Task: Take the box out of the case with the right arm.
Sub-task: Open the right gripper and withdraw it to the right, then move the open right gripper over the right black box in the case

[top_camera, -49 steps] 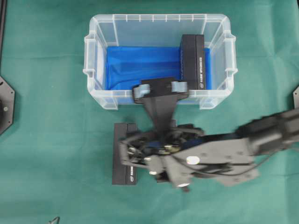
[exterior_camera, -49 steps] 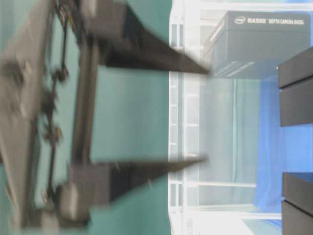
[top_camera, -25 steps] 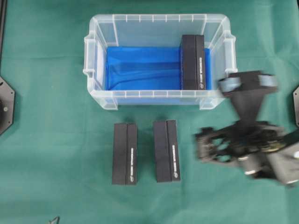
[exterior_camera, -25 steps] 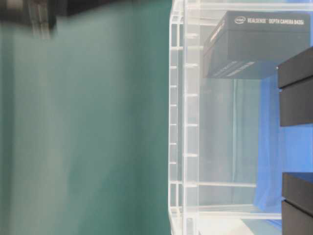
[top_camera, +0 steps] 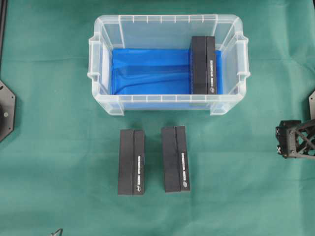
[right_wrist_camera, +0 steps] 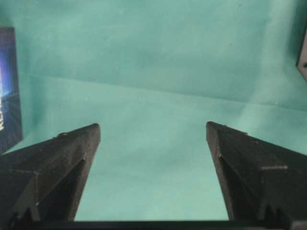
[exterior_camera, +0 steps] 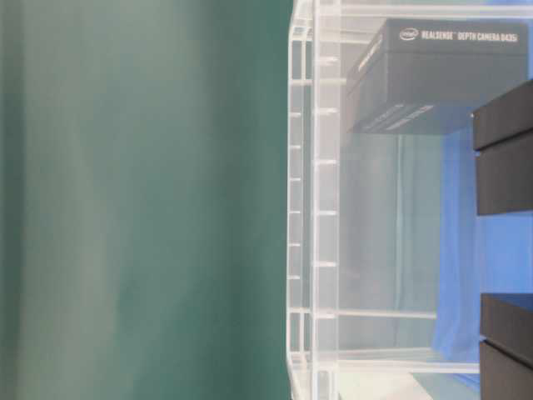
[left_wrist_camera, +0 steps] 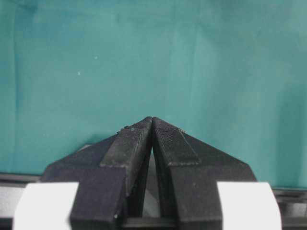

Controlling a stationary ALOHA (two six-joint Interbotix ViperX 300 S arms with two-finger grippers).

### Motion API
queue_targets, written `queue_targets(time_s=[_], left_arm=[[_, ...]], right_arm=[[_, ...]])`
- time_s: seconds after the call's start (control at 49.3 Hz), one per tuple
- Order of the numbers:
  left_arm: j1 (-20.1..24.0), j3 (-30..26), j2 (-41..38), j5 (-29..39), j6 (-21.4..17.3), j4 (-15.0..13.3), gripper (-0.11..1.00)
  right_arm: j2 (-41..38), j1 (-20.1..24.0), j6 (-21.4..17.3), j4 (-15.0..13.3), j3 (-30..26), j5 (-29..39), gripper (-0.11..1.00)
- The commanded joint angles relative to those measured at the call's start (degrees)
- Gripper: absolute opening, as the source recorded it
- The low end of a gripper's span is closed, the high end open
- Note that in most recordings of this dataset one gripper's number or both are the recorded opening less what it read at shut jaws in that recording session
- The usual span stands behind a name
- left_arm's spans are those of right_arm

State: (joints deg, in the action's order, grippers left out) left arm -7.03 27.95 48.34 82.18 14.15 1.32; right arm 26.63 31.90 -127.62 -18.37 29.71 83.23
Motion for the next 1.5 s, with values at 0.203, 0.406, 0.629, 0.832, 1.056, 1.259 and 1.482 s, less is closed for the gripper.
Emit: queue_targets(time_s=[0.203,0.406,0.629,0.832,1.056,1.259,1.482], left_arm=[[-0.09,-0.62,-0.44,-0.18,0.0,0.0,0.02],[-0.18,-0.35,-0.62,-0.18,0.0,0.0,0.02],[-0.09,-0.26,-0.62,-0.26,0.0,0.0,0.02],[-0.18,0.09,-0.62,-0.26,0.0,0.0,0.02],[-0.18,0.26,-0.44,-0.26,0.0,0.0,0.02],[-0.09,0.7,-0.26,-0.26,0.0,0.0,0.02],[-0.18,0.79,-0.09,-0.26,0.0,0.0,0.02]], right_arm=[[0.62,-5.54,4.48,-1.14,-0.09,-0.26,0.91],[2.55,-17.67,18.81,-0.7,0.7,-3.69,0.91],[2.9,-33.13,35.24,1.49,0.79,-7.21,0.91],[2.9,-42.45,44.91,4.39,0.79,-7.91,0.91],[2.64,-44.38,46.14,4.83,0.79,-7.91,0.91],[2.29,-44.38,46.05,5.19,0.79,-8.26,0.91],[2.29,-44.38,45.97,5.45,0.62,-8.44,0.91]])
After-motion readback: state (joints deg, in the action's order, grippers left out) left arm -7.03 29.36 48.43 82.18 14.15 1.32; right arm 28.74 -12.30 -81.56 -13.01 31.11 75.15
